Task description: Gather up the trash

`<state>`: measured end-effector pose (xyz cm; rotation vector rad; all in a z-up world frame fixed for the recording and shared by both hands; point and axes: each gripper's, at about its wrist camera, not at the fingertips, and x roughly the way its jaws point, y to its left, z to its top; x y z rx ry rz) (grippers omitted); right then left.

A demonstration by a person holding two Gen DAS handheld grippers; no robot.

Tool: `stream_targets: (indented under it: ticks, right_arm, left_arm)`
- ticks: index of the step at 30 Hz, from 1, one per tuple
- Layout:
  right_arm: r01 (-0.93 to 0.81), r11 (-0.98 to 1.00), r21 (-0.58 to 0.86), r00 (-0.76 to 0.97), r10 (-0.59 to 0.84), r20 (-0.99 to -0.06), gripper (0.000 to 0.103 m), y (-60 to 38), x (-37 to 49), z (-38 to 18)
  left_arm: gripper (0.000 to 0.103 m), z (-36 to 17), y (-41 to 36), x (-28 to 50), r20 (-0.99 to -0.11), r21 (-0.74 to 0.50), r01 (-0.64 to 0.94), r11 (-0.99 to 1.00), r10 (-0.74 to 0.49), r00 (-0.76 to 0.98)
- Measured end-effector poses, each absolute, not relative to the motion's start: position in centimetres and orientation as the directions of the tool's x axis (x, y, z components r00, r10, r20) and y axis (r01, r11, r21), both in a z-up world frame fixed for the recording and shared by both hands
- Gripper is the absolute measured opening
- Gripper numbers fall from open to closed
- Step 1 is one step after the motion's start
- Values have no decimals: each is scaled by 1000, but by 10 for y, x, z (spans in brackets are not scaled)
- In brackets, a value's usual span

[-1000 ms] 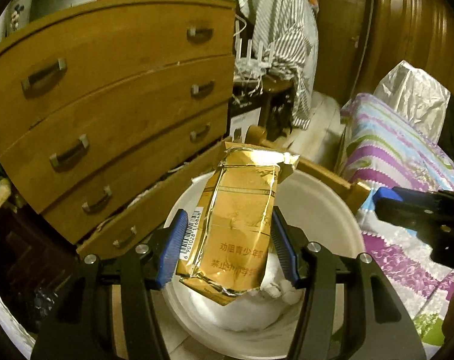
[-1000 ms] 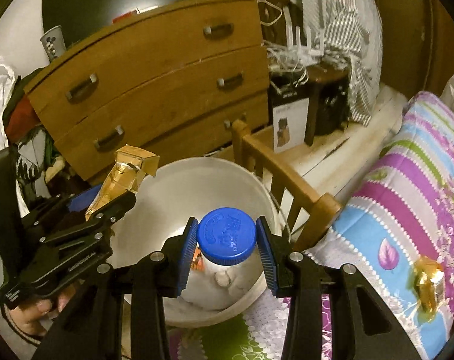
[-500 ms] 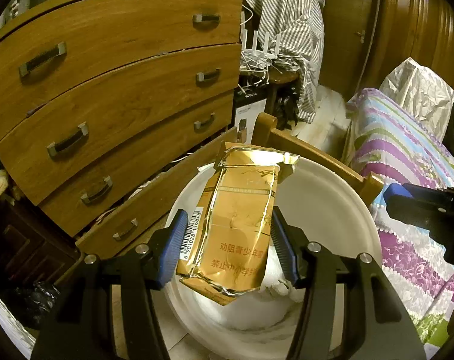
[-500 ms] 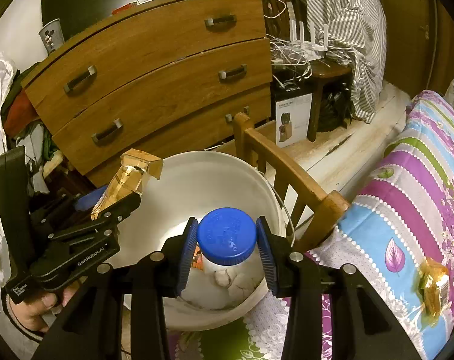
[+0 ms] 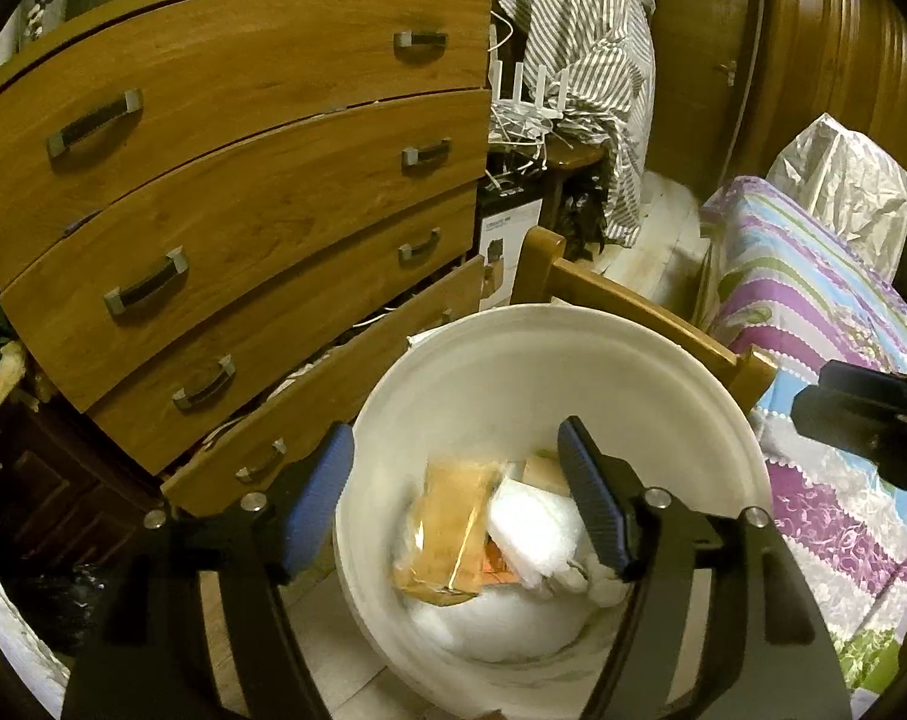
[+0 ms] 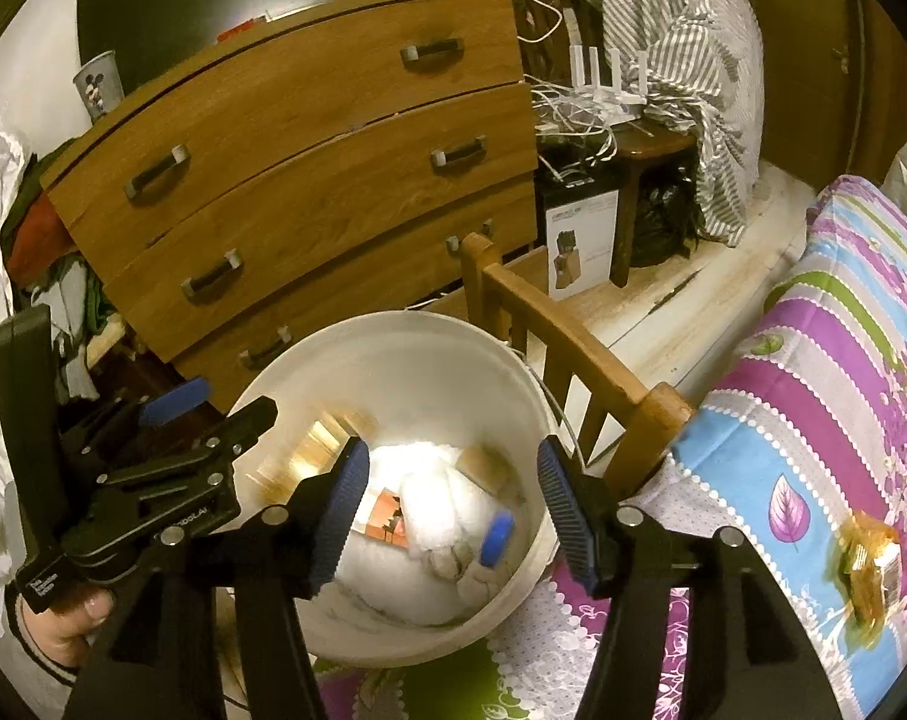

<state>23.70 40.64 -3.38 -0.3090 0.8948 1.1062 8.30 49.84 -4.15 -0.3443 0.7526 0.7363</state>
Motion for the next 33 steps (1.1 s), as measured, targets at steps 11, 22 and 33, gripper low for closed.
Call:
stream_targets:
  ticks: [11, 22, 33]
  right_arm:
    - [-851, 468, 238, 165, 669, -725, 60, 367, 235, -29]
    - [-837, 524, 157, 339, 721, -604, 65, 231, 189, -1]
    - [-700, 689, 186, 467, 639, -611, 68, 28, 183, -46]
  left_arm:
    - [68, -41, 489, 77, -722, -27, -696, 718, 467, 510]
    - [68, -34, 419, 81, -705, -28, -597, 801, 408, 580]
    - [68, -57, 291, 135, -744, -14, -356, 934, 228, 628]
